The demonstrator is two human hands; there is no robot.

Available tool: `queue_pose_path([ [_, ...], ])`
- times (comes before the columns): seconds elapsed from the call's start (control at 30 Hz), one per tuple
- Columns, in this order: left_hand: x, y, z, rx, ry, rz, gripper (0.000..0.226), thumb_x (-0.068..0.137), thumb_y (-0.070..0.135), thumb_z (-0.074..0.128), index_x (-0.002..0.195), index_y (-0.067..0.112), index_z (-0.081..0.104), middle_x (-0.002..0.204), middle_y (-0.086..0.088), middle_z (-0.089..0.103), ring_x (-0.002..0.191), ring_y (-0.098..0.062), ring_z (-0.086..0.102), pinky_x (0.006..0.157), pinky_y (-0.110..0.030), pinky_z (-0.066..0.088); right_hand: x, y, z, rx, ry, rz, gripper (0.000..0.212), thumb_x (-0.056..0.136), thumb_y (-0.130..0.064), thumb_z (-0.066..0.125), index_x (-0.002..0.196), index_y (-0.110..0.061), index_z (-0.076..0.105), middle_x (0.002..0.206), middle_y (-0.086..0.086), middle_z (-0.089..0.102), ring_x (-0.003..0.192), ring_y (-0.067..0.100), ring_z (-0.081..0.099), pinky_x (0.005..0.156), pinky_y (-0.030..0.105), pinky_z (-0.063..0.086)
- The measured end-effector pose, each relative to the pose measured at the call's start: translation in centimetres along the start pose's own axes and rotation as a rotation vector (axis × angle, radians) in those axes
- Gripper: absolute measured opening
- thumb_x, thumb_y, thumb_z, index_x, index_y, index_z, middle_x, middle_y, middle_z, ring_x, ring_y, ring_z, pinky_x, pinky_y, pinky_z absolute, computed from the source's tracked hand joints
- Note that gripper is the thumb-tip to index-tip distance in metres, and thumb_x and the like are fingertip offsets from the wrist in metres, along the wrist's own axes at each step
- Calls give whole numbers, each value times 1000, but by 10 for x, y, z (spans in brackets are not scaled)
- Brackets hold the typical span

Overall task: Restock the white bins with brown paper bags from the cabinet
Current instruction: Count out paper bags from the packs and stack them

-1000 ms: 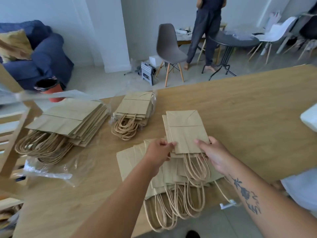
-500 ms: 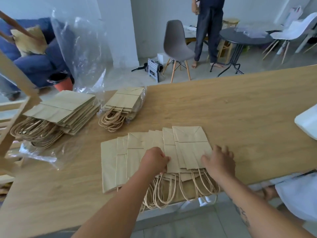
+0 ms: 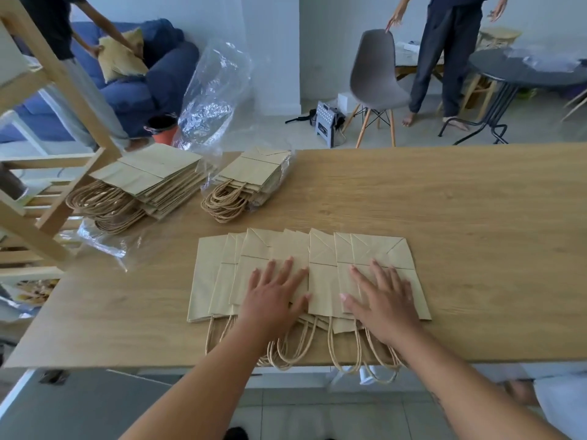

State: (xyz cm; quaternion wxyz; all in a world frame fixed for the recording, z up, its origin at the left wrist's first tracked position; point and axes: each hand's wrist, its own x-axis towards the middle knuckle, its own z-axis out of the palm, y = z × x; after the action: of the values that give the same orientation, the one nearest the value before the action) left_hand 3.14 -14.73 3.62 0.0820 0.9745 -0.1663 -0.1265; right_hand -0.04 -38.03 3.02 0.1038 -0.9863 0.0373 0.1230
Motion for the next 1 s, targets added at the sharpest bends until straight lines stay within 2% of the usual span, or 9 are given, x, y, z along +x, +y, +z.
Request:
queue_pose_path([
  [0.07, -1, -6, -4, -21, 77, -105, 63, 97, 66, 16, 155, 45, 2, 165, 11, -10, 152, -23, -13, 122, -46, -8, 2, 2, -4, 23, 58, -4, 86, 75, -82, 2, 152, -45, 3, 164, 1, -7, 150, 31, -8, 119, 52, -1],
  [0.17, -6, -27, -6, -52, 94, -268, 70, 94, 71, 16, 156, 42, 0, 166, 5, -10, 153, -28, -10, 122, -48, -6, 1, 10, 1, -4, 37, 12, 83, 78, -81, 4, 151, -46, -8, 163, 3, -15, 149, 34, -13, 120, 53, -2],
  [0.3, -17, -43, 2, -42, 8, -279, 77, 90, 77, 13, 157, 41, -1, 166, 4, -15, 153, -29, -12, 123, -51, -5, -2, 14, 10, -50, -6, 7, 79, 82, -79, 5, 150, -45, -15, 161, 4, -22, 147, 36, -17, 119, 55, -5],
  [0.4, -18, -43, 2, -78, 51, -281, 76, 89, 78, 14, 156, 43, 2, 166, 6, -15, 153, -28, -11, 123, -50, -5, 1, 13, 3, -22, -11, 8, 76, 84, -78, 6, 150, -47, -12, 162, 1, -19, 148, 34, -15, 119, 54, -5],
  [0.5, -17, -54, -4, -130, 131, -389, 77, 89, 79, 15, 156, 44, 1, 164, 4, -19, 152, -31, -12, 121, -50, -3, 5, 23, -8, 1, 73, 49, 74, 85, -77, 4, 151, -47, -9, 163, -1, -12, 149, 33, -10, 120, 54, -1],
  [0.6, -21, -78, -7, -299, 164, -586, 90, 87, 81, 23, 158, 32, -3, 166, -5, -13, 152, -34, -8, 121, -51, 2, 6, 46, -7, 1, 99, 136, 76, 83, -79, 0, 150, -46, -10, 163, 2, -12, 149, 34, -8, 119, 56, 3],
  [0.67, -21, -89, -9, -467, 150, -652, 97, 88, 78, 31, 159, 20, -2, 167, -10, -6, 153, -31, -6, 123, -48, 4, 5, 58, -2, 8, 71, 166, 75, 81, -80, -1, 149, -48, -13, 163, 2, -13, 149, 33, -10, 119, 57, 2],
  [0.8, -22, -93, -7, -577, 204, -624, 94, 92, 69, 41, 159, 11, 8, 167, -7, 4, 154, -24, -3, 124, -47, 4, 1, 43, 9, 14, 55, 147, 75, 82, -80, -1, 149, -49, -9, 162, 4, -16, 149, 29, -15, 119, 55, -5],
  [1.0, -19, -88, -11, -656, 234, -606, 88, 92, 67, 43, 157, 12, 20, 164, -8, 22, 152, -27, 10, 123, -50, 14, 7, -32, 19, 73, 46, 23, 70, 84, -77, 6, 148, -51, -9, 161, 3, -17, 148, 27, -17, 119, 47, -9],
])
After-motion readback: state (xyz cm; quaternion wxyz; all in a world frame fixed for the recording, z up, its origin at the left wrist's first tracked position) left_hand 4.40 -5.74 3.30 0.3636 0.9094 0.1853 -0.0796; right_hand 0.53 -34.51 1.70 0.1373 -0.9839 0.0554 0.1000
